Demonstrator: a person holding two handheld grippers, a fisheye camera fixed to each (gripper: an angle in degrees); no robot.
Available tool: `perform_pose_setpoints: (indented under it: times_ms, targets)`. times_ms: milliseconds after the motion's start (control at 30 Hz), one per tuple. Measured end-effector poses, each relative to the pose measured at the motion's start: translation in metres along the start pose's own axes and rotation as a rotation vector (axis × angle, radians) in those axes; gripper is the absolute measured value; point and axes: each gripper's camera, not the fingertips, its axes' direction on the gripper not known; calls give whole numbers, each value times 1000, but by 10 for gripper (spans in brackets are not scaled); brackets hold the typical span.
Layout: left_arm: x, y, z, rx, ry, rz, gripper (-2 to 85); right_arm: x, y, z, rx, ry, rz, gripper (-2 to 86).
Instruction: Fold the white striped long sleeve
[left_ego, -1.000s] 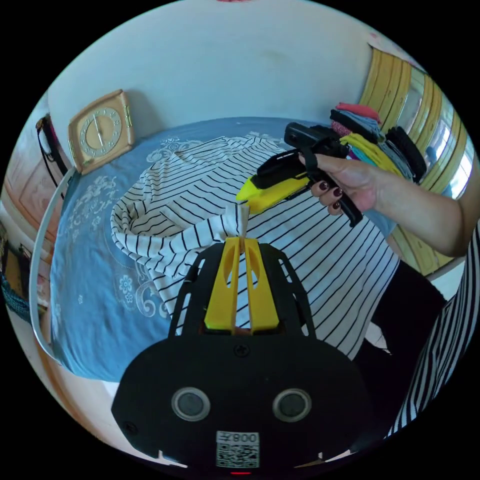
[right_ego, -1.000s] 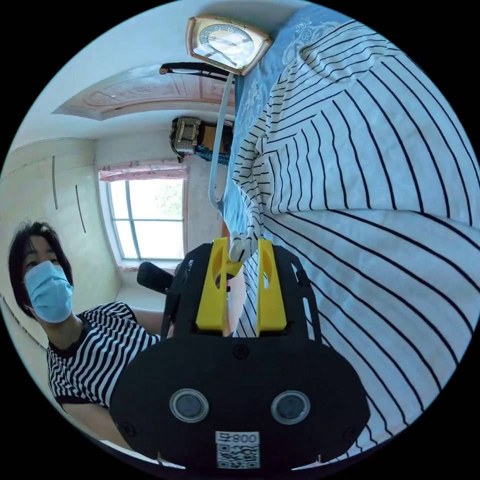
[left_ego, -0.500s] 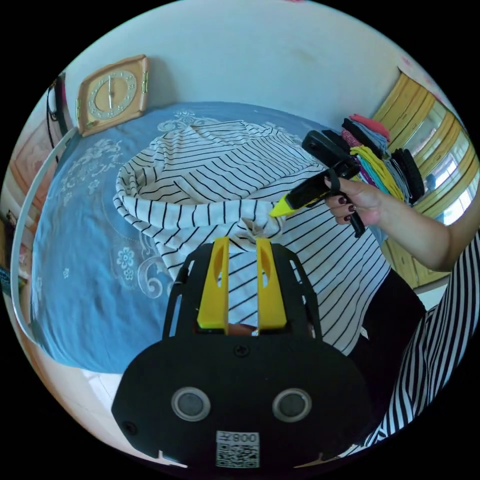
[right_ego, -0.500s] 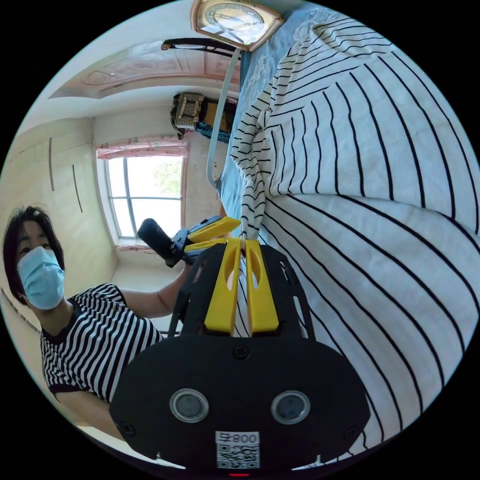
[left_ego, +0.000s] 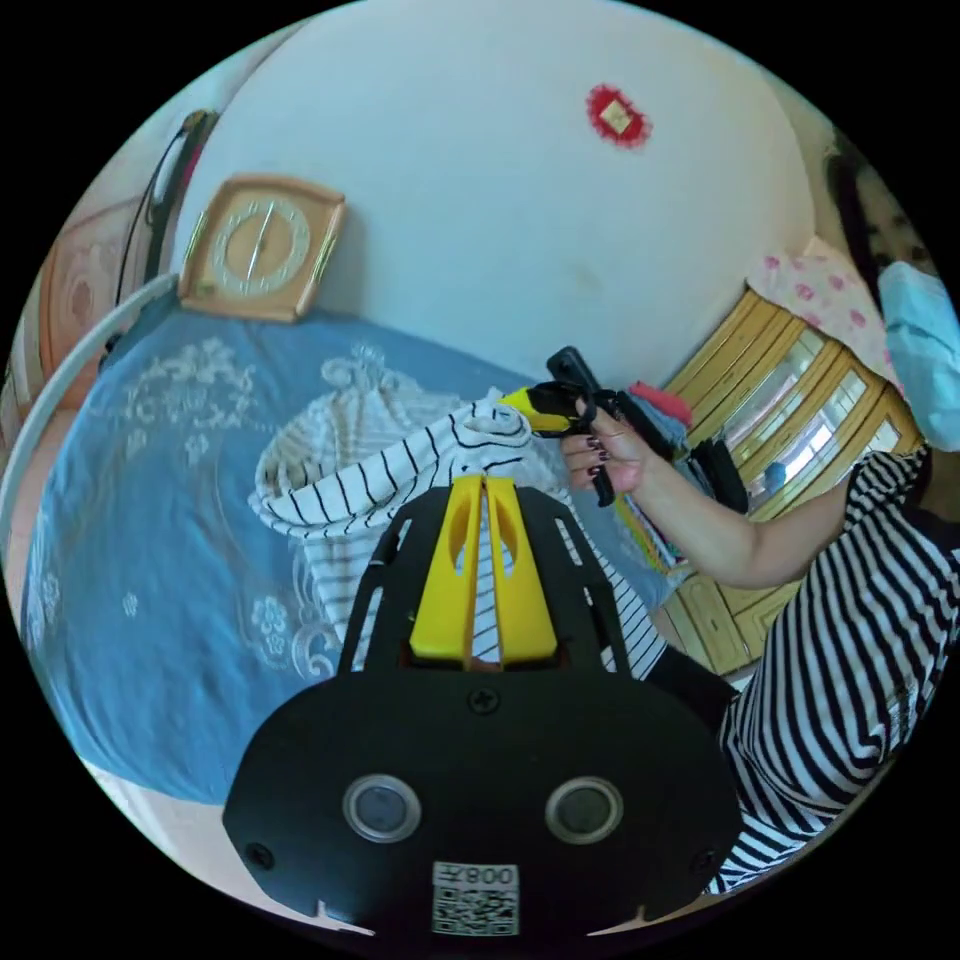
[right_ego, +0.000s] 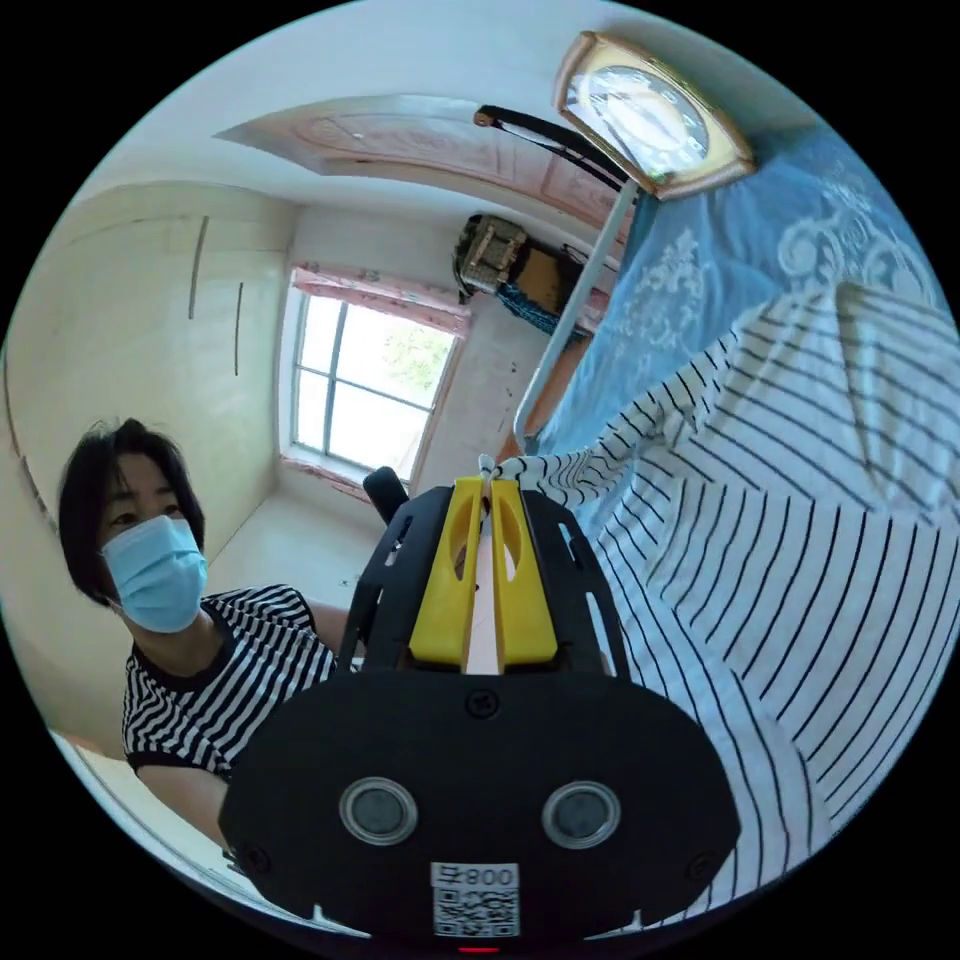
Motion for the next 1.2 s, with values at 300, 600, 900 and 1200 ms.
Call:
perform_pose_setpoints:
  times_ms: [300,600,900,1200]
  targets:
    - [52,-13,103,-50,211,133,5,-8,96,-103,30,320,62,11]
    - [40,37,241,-351,278,-56,3,64,196,-150,101,212,272,12]
    - [26,28,307,-382,201,-145,25,98,222,-188,121,391,392,33]
    - [23,4,407,-390,249,-258,68,73,247,-204,209,516,383,91]
